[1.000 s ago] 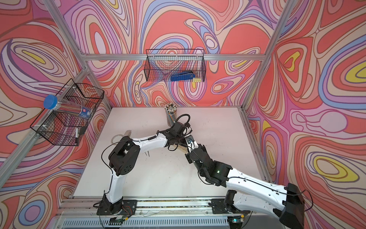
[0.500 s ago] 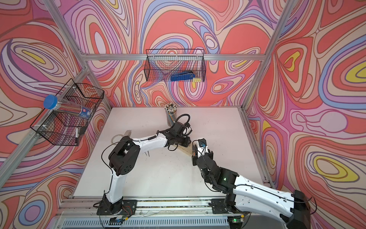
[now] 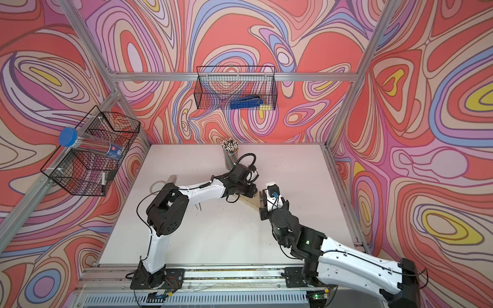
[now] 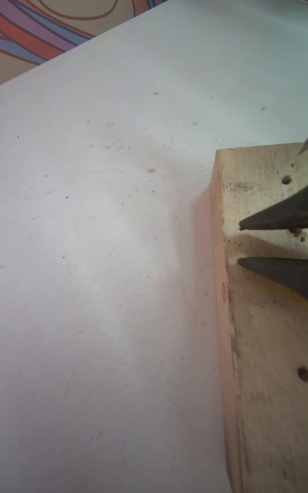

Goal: Use a claw hammer to pull out a nail
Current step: Remove the nail from the mounting plate, then pick up the nail with the hammer.

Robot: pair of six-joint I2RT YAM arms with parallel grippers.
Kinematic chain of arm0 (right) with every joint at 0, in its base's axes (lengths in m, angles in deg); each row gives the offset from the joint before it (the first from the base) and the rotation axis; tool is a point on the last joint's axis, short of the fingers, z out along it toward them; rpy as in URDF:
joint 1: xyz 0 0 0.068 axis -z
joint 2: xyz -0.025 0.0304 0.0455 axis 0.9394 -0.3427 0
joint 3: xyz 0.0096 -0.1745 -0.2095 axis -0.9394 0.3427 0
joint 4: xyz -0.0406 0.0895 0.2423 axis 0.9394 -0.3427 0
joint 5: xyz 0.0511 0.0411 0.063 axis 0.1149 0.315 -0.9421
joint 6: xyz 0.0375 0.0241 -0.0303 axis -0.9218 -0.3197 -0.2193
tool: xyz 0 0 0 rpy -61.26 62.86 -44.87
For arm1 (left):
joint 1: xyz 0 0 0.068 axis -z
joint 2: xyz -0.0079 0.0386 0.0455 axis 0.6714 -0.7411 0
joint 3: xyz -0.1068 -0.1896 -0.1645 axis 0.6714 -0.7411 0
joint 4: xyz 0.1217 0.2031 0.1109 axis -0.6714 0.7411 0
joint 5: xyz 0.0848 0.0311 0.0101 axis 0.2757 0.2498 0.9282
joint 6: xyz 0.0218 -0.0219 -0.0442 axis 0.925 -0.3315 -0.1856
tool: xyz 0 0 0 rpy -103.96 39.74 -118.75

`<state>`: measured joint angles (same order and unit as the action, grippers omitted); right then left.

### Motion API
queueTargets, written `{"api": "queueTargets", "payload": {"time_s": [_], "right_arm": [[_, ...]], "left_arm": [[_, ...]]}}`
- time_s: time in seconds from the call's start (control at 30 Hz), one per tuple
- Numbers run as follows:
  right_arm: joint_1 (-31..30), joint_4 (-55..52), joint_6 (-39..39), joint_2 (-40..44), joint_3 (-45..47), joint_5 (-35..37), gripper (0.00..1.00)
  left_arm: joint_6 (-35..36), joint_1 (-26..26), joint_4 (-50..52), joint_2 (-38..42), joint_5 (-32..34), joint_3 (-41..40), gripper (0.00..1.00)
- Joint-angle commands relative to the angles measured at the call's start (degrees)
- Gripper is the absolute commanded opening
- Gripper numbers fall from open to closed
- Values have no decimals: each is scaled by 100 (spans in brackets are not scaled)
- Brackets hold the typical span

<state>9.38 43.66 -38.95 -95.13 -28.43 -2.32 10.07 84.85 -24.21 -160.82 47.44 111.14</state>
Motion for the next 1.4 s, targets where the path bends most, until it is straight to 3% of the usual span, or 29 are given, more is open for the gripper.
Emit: {"api": "queueTargets", "payload": {"time_s": [0.0,0.3,0.5,0.7,0.8,0.9,1.03,1.2,1.37], "right_arm": [[-24,1534,1163,302,-545,163,0],[-24,-68,520,68,-1068,426,0],[-24,-1338,-264,27,-1421,698,0],[18,-2233,-883,-288,-1734,493,0],[219,-2290,-1024,-506,-1835,-13,0],[837,-2535,-1254,-844,-2095,-799,0],[1821,-2542,-1529,-1191,-2385,-2243,0],[2368,-2822,-1636,-1753,-3097,-3277,0],[2949,-3105,-1847,-2046,-3574,-4405,0]], "left_arm": [[-74,-190,2723,-1796,929,-1083,22],[-107,-189,2568,-1079,1042,-932,30],[56,-189,2583,-442,1019,-205,34],[269,-190,2424,253,867,432,37],[261,-184,2233,796,1080,398,40],[287,-181,1900,1440,1140,-36,41],[155,-180,1309,2339,1050,-1071,42],[76,-181,139,3451,626,-2610,47],[171,-181,-617,4226,652,-3592,51]]}}
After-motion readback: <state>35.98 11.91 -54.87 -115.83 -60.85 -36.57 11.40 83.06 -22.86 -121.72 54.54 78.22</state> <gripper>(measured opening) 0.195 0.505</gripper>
